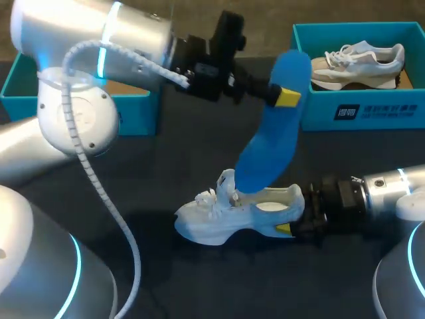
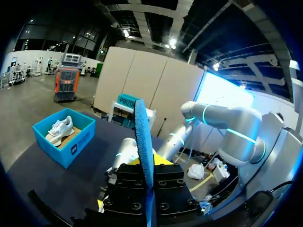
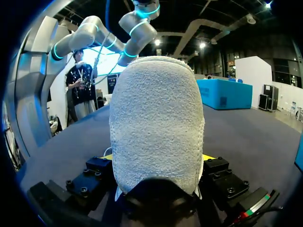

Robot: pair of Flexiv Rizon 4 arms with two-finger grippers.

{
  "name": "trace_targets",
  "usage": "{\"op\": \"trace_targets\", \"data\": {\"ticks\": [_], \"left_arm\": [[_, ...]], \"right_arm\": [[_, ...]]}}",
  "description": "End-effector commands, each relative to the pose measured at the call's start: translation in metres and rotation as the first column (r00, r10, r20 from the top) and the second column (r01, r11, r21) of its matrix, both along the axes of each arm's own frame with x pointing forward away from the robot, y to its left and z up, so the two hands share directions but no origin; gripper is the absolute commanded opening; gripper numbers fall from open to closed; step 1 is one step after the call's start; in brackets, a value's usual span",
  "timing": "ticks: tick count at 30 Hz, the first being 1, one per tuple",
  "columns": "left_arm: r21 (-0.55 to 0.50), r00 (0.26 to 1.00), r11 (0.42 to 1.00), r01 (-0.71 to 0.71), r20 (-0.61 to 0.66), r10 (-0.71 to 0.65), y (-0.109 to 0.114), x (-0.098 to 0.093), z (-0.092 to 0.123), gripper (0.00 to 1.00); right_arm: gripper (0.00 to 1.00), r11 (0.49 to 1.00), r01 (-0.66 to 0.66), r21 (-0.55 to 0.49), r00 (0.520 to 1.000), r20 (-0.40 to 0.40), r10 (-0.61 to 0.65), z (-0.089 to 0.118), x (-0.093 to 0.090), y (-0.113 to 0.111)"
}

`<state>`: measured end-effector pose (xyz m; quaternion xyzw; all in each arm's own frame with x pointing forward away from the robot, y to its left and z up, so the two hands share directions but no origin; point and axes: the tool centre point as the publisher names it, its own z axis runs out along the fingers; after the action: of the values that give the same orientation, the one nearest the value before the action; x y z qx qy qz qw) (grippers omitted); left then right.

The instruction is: Take the shoe out of the shoebox, open the shoe tongue, remove and reinsert the insole, then place the shoe into the shoebox

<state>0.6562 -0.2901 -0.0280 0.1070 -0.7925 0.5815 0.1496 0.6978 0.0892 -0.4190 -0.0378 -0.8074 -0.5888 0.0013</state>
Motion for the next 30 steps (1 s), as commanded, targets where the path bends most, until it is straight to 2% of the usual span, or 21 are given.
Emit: {"op": "trace_targets", "data": {"ticks": [1,11,14,18,25,30], "left_arm": [[-0.081,0.999,0.997,0.018,-0.027,-0.021,0.022,0.001,0.004,0.0],[-0.081,0.999,0.997,0.018,-0.027,-0.021,0.022,0.001,0.004,0.0],[-0.171,1.0,0.985,0.002,-0.024,-0.006,0.029,-0.002,0.012,0.0],[-0.23,1.0,0.973,-0.014,0.018,0.019,0.042,-0.012,0.027,0.0],[-0.247,0.998,0.968,-0.037,0.033,0.046,0.059,-0.019,0.057,0.0],[-0.226,0.999,0.974,-0.029,0.01,0.032,0.07,-0.016,0.068,0.0]], "right_arm": [[0.0,1.0,0.001,-0.004,1.0,-0.001,-0.001,0.0,-0.001,0.001],[0.0,1.0,0.001,-0.004,1.0,-0.001,-0.001,0.0,-0.001,0.001],[0.0,1.0,0.001,-0.004,1.0,-0.001,-0.001,0.0,-0.001,0.001],[0.0,1.0,0.001,-0.004,1.0,-0.001,-0.001,0.0,-0.001,0.001],[0.0,1.0,0.001,-0.004,1.0,-0.001,-0.001,0.0,-0.001,0.001],[0.0,1.0,0.001,-0.004,1.0,-0.001,-0.001,0.0,-0.001,0.001]]}}
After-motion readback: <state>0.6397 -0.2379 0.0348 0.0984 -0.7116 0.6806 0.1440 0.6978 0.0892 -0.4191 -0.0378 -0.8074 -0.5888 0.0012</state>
